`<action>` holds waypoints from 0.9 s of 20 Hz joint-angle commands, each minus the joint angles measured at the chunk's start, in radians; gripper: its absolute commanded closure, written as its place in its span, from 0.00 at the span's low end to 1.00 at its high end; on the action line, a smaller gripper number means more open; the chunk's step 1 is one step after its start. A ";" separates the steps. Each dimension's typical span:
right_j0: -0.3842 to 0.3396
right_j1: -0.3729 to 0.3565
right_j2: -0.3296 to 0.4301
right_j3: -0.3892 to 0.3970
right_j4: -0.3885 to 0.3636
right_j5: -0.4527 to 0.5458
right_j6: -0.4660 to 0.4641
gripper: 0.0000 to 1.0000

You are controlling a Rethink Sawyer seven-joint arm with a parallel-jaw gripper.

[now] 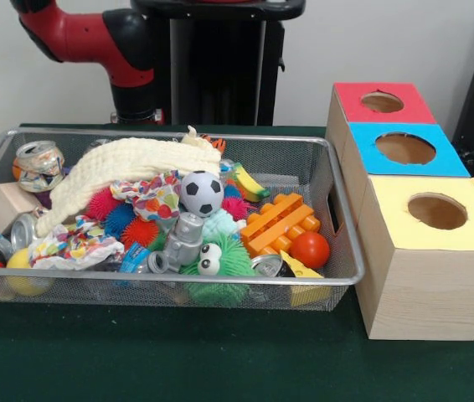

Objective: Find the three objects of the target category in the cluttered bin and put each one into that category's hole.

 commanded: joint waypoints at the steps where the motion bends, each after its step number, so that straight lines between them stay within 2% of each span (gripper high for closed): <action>1: 0.001 0.003 0.063 -0.146 -0.015 -0.083 0.111 0.00; 4: -0.010 -0.107 0.087 -0.063 -0.046 0.008 0.121 0.00; 7: -0.060 -0.238 0.155 0.025 -0.084 0.145 0.110 0.00; 10: -0.067 -0.344 0.179 0.094 -0.080 0.223 0.094 0.00; 14: -0.111 -0.495 0.242 0.194 -0.050 0.356 0.051 0.00; 18: -0.134 -0.576 0.280 0.238 -0.023 0.430 0.027 0.00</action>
